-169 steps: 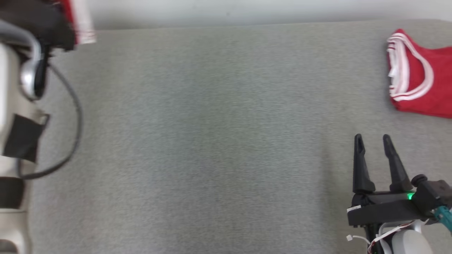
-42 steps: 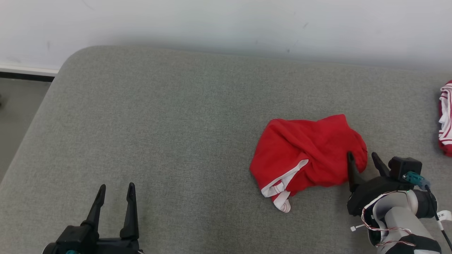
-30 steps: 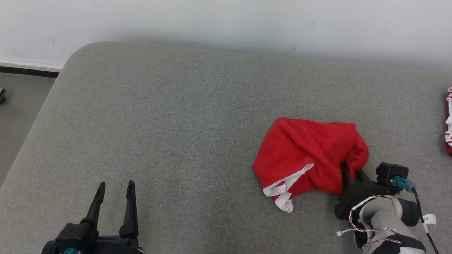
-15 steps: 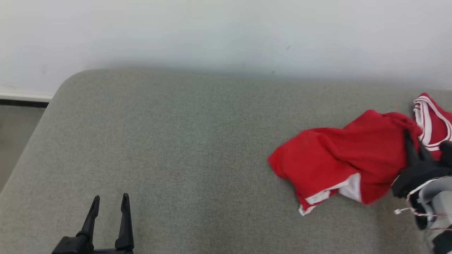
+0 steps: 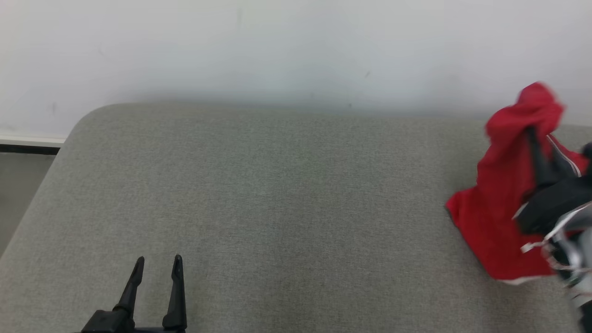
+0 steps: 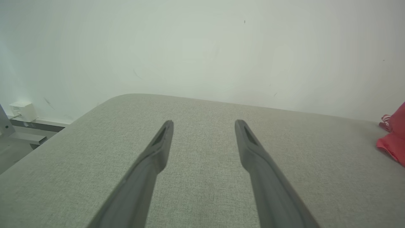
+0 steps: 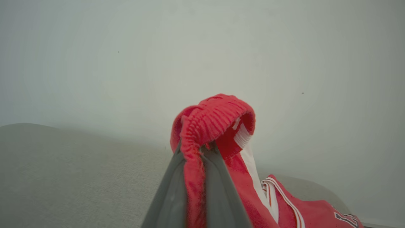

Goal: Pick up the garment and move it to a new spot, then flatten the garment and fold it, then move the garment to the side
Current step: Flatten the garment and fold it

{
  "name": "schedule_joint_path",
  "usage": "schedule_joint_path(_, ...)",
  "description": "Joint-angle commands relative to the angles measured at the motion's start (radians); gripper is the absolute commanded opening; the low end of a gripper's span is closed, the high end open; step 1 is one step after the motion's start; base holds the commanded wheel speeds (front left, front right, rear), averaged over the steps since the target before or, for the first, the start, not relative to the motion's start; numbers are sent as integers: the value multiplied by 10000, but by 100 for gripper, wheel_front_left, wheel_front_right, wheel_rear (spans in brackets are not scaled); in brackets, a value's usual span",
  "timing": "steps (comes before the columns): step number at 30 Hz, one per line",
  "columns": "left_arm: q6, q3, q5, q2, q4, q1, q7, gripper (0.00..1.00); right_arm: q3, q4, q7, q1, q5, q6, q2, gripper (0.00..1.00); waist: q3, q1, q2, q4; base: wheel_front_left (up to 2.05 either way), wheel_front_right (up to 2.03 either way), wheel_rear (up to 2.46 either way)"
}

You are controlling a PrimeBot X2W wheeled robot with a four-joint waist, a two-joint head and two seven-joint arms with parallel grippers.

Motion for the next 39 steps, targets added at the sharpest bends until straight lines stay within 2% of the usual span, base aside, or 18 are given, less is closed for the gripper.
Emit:
schedule_joint_path(1, 10, -33, -13, -20, 42, -19, -28, 100, 135, -128, 64, 280, -21, -29, 257, 0, 27, 1, -1, 118, 0, 0, 0)
schedule_joint_path(7, -12, -172, -136, -51, 217, -82, -28, 100, 1040, -470, 236, 1279, 47, -31, 1732, 0, 12, 1, -1, 565, 0, 0, 0)
schedule_joint_path(15, -42, -153, -134, -4, 434, -206, -28, 100, 2476, 762, -225, 1077, -119, -31, 3635, 0, 136, 1, -1, 945, 0, 0, 0)
schedule_joint_path(20, -56, -268, -129, -15, 559, -355, -28, 100, 3451, 2017, -589, 438, 125, -29, 4197, 0, 208, 1, -1, 1106, 0, 0, 0)
schedule_joint_path(23, -69, -397, -181, -35, 706, -518, -28, 100, 4424, 2753, -1014, -26, 908, -29, 4303, 0, 206, 1, -1, 1271, 0, 0, 0)
schedule_joint_path(24, -70, -428, -187, -38, 753, -543, -28, 100, 4681, 2908, -1090, -127, 1178, -29, 4291, 9, 198, 1, -1, 1308, 0, 0, 0)
schedule_joint_path(25, -73, -467, -198, -47, 786, -569, -28, 100, 4913, 3110, -1129, -236, 1313, -31, 4272, 71, 190, 1, -1, 1337, 0, 0, 0)
schedule_joint_path(26, -75, -484, -194, -53, 811, -599, -28, 100, 5147, 3284, -1147, -334, 1505, -30, 4272, 100, 182, 1, -1, 1353, 0, 0, 0)
schedule_joint_path(32, -21, -423, -175, -68, 824, -462, -28, 100, 5806, 4070, -1663, -713, 2061, -31, 4276, 100, 44, 1, -1, 1106, 0, 0, 0)
schedule_joint_path(35, -2, -374, -176, -67, 802, -378, -28, 100, 5698, 4234, -1857, -831, 2009, -30, 4281, 100, -3, 1, -1, 945, 0, 0, 0)
schedule_joint_path(39, 48, -300, -163, -75, 697, -259, -28, 100, 4945, 4363, -2076, -895, 1629, -31, 4194, 100, -94, 1, -1, 603, 0, 0, 0)
